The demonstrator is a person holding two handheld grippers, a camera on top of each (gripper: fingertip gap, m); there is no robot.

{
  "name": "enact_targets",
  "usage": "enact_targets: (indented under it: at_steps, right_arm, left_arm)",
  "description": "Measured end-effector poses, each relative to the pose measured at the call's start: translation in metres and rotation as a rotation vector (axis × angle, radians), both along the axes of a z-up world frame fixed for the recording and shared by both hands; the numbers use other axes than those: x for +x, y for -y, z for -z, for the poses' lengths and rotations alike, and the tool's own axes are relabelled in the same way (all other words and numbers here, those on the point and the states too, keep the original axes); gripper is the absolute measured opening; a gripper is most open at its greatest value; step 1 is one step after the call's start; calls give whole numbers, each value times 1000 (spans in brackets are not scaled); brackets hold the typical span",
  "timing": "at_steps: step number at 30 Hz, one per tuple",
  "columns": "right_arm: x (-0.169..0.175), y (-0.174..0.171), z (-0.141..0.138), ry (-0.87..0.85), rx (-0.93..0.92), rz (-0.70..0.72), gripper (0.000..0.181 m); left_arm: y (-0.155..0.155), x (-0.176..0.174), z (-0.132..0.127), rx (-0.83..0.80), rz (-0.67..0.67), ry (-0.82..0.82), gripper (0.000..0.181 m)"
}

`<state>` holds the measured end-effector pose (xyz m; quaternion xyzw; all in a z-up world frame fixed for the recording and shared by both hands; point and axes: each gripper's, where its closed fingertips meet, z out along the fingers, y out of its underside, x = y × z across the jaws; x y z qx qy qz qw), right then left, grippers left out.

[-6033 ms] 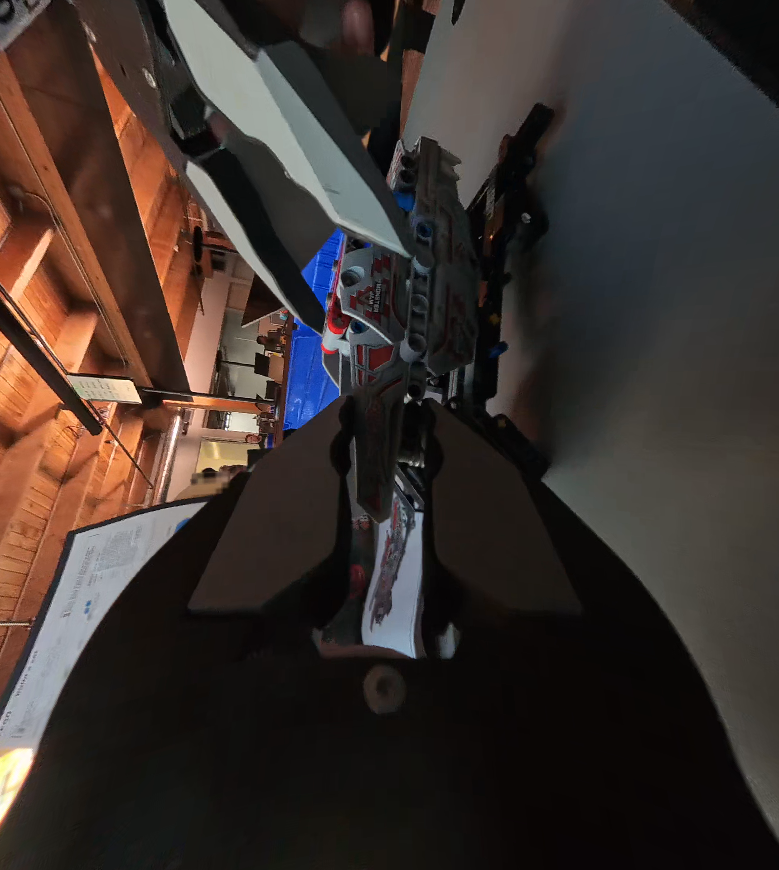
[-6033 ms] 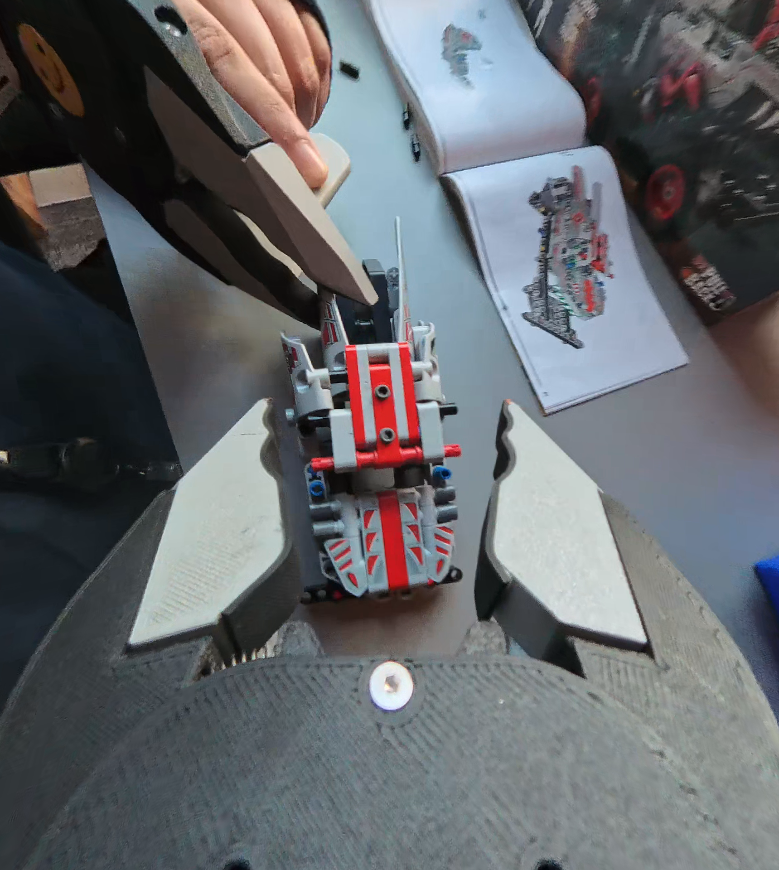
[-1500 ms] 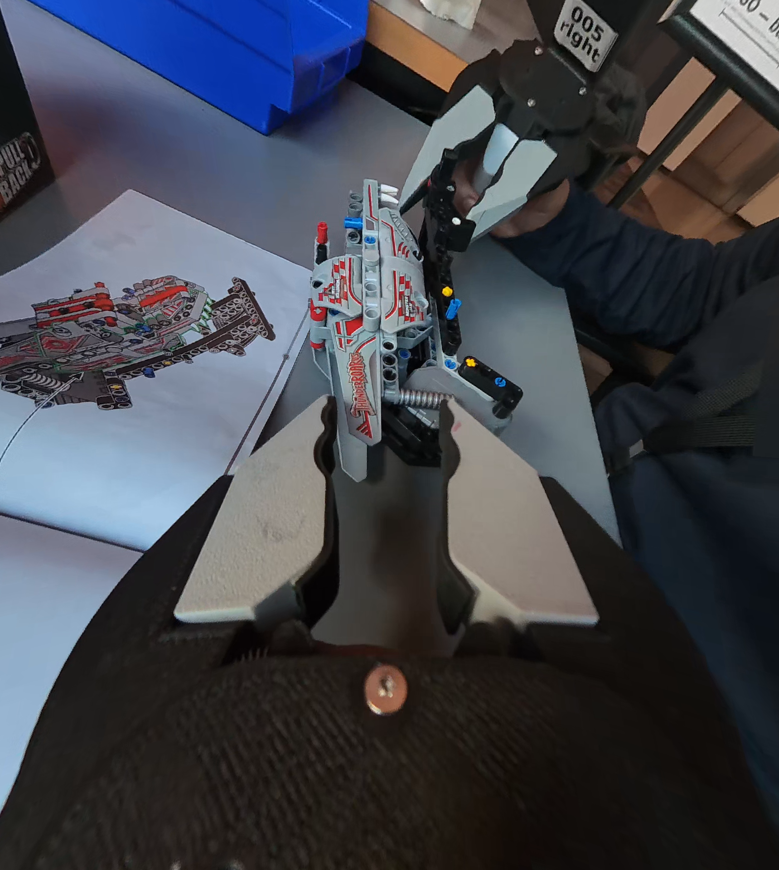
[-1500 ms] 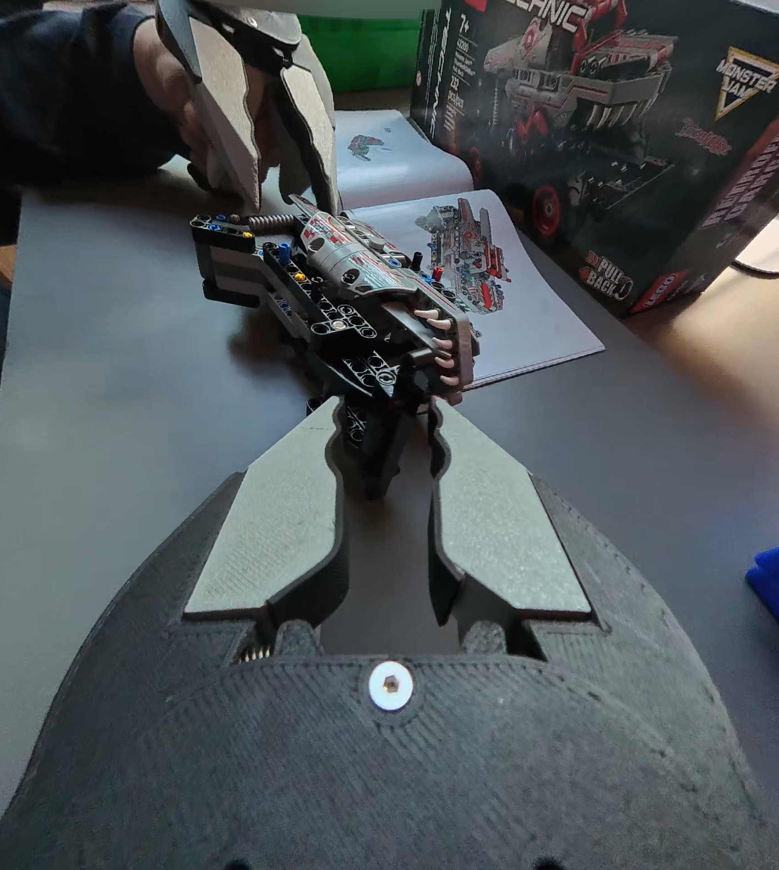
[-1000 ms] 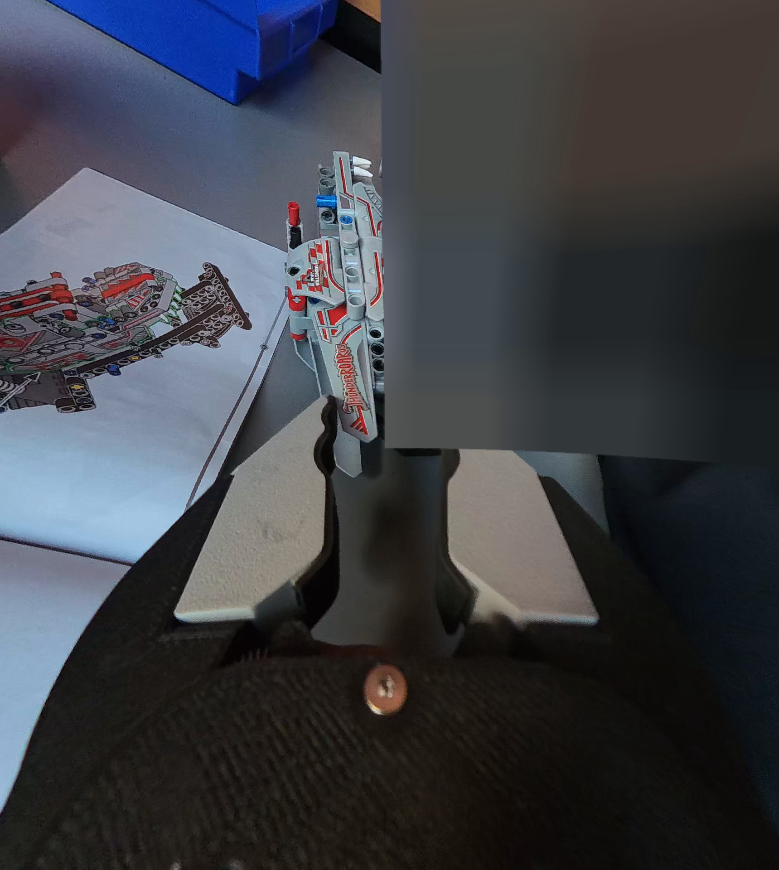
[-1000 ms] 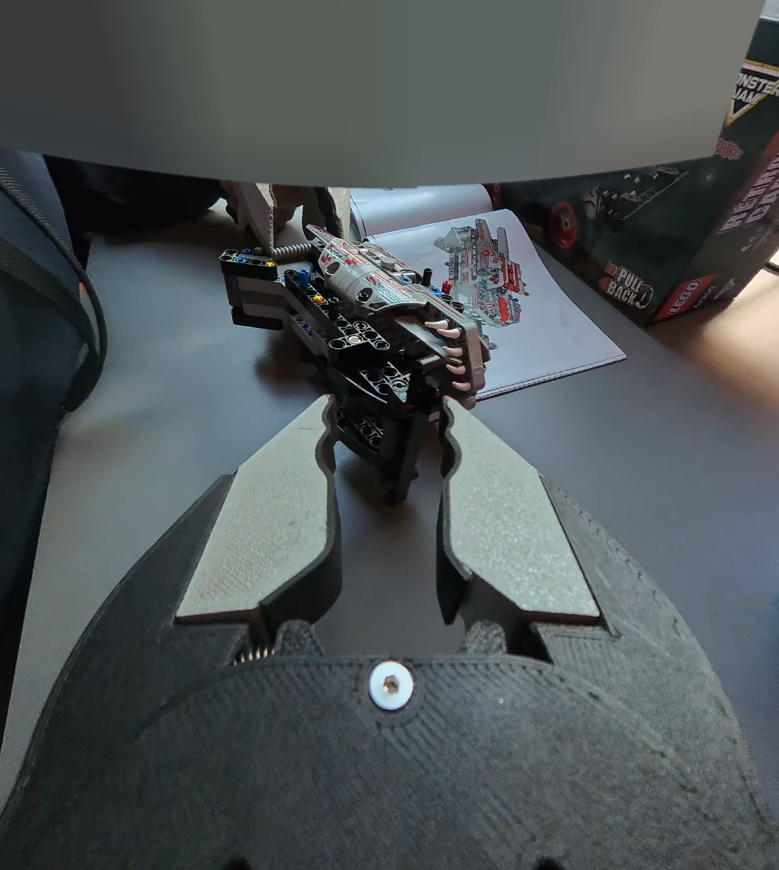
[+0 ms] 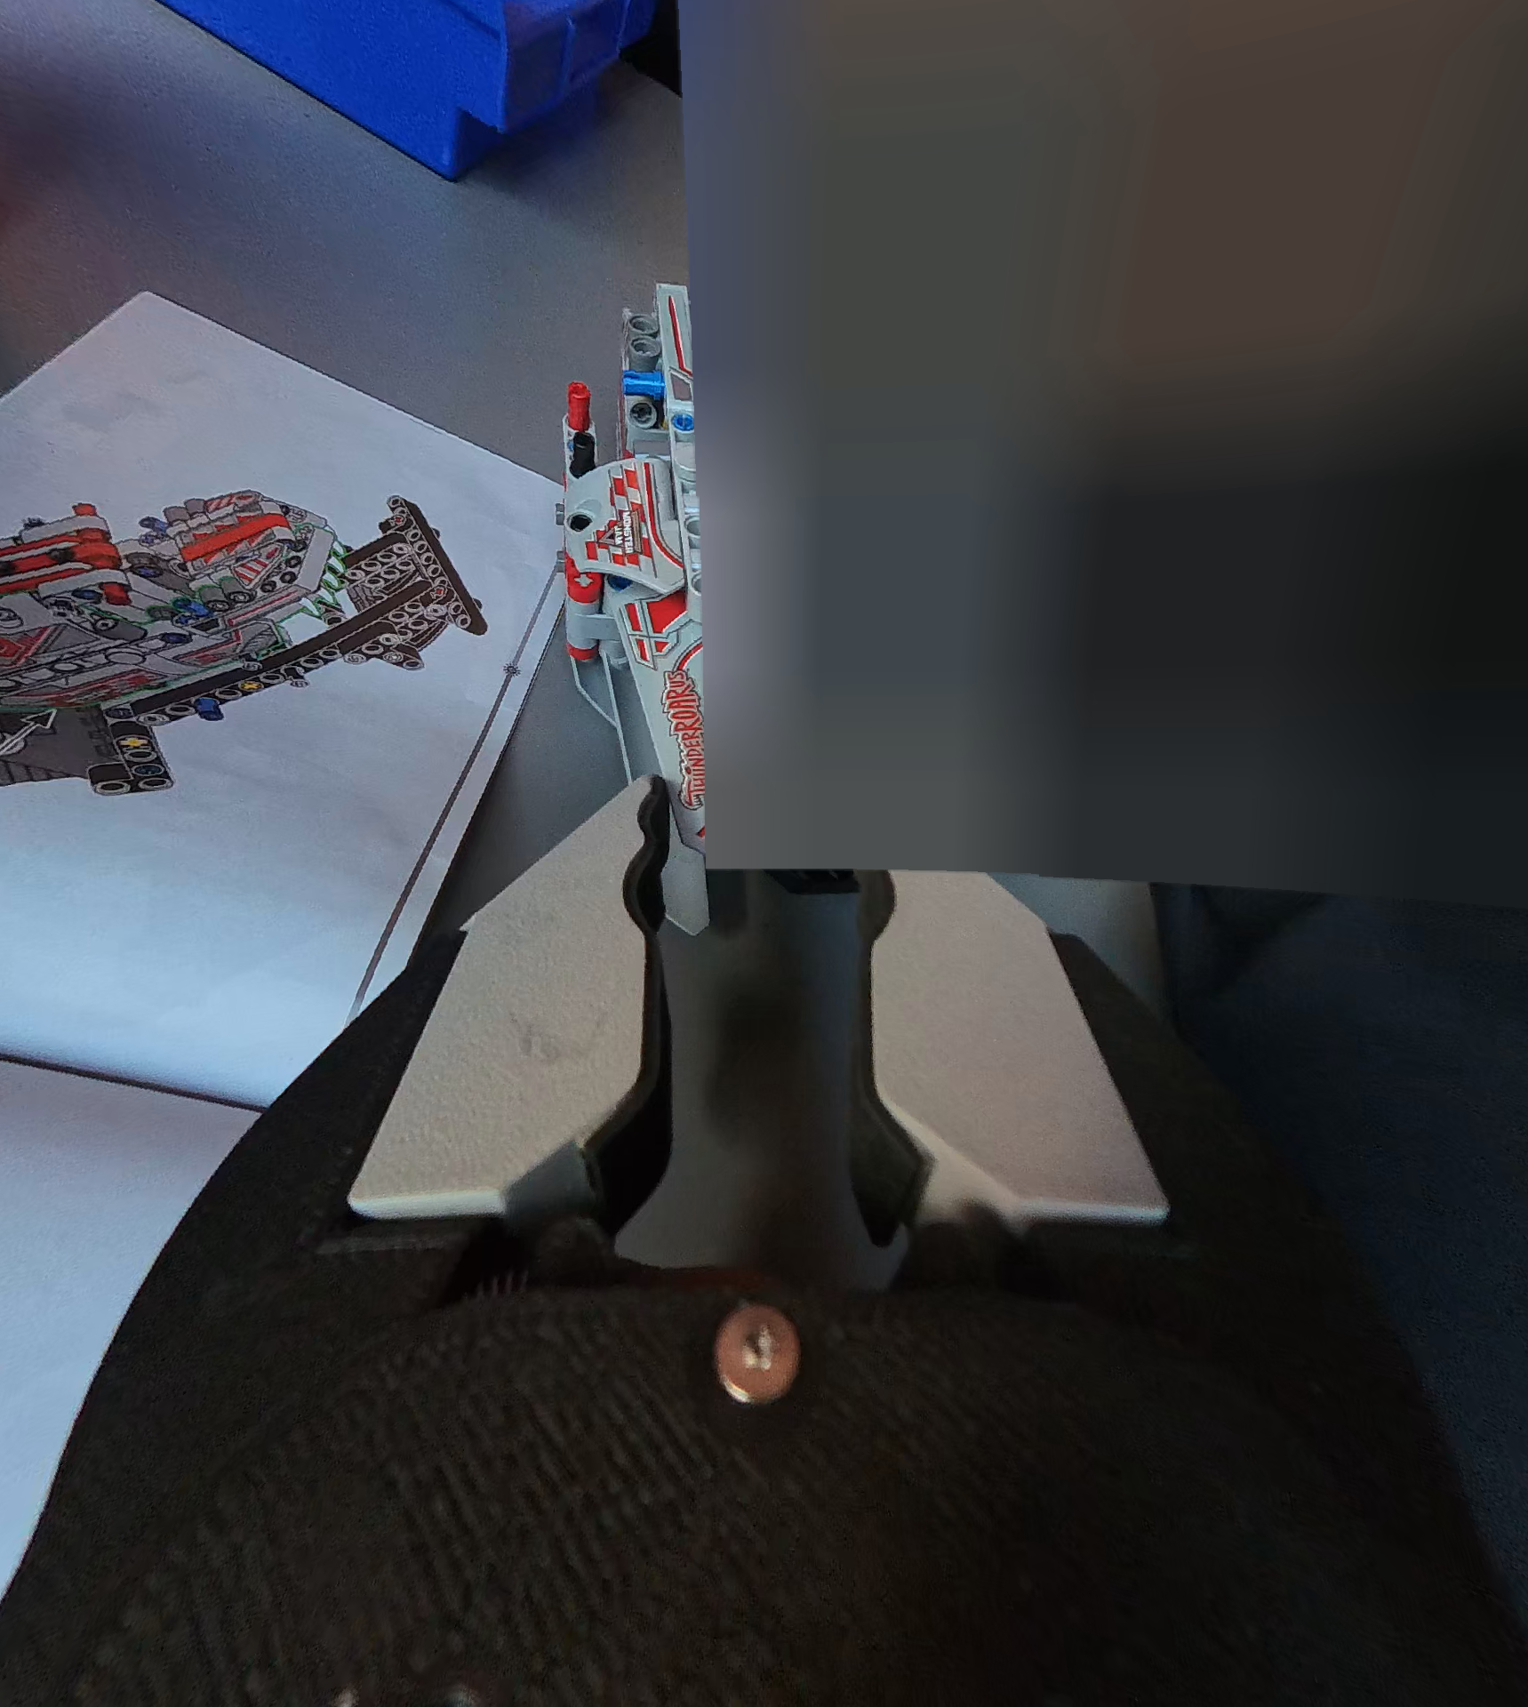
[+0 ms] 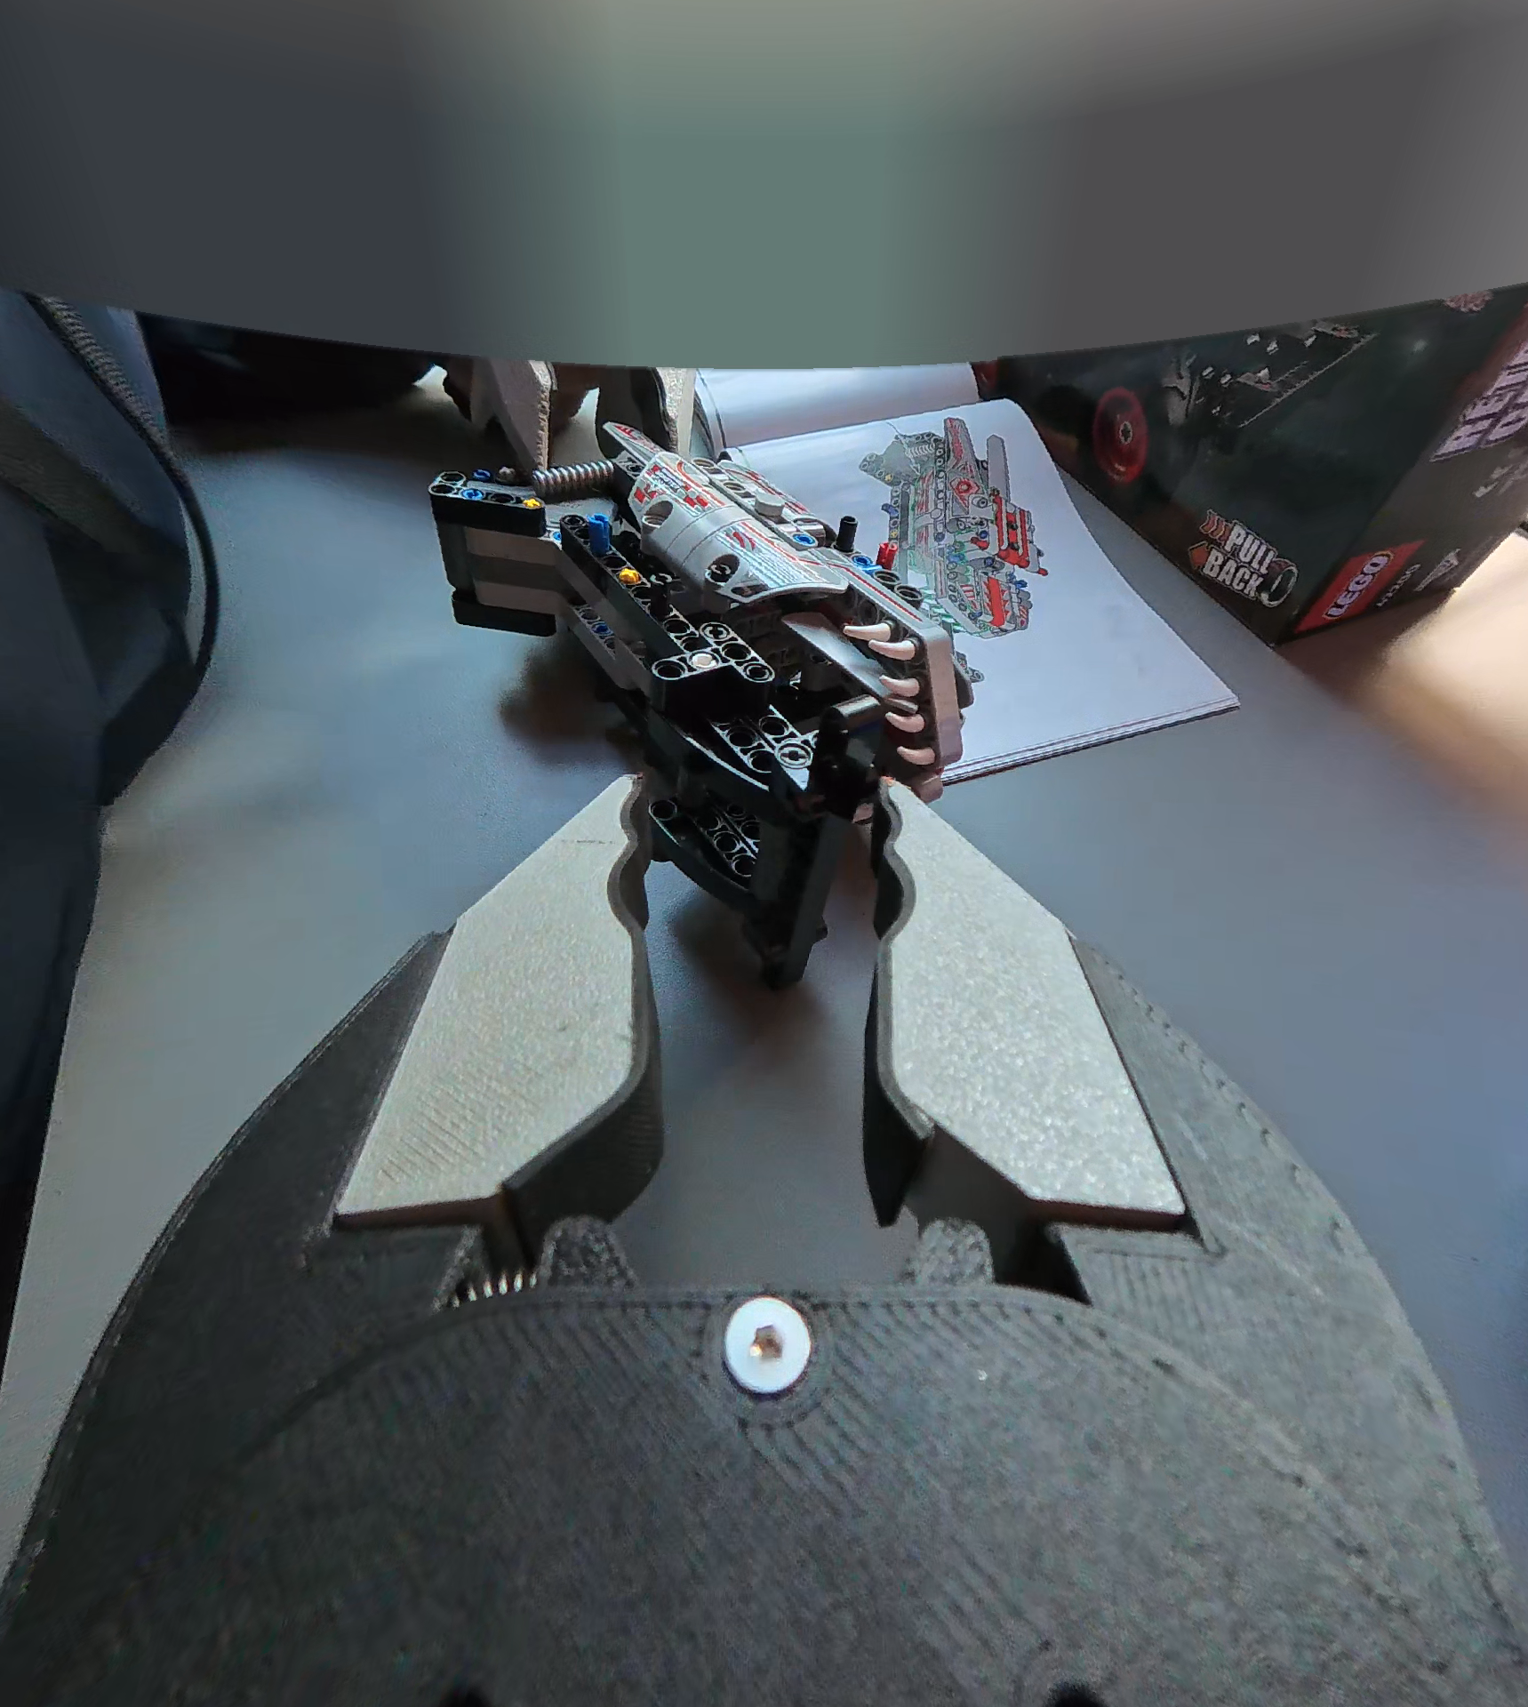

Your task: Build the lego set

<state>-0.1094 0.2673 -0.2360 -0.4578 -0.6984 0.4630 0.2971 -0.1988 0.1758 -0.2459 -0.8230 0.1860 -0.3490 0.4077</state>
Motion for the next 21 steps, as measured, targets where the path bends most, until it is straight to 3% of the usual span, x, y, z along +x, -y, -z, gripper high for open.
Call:
enact_targets:
  at_steps: [1,17,21]
  right_arm:
    - [0,0,0,1,-2,-1,46]
    - [-1,-9,-8,-17,-106,39,53]
    - [-2,-8,-5,-2,-90,41,53]
  left_arm:
    - [0,0,0,0,0,0,37]
    - [3,9,3,35,24,-84,49]
    - [4,10,3,38,32,-80,45]
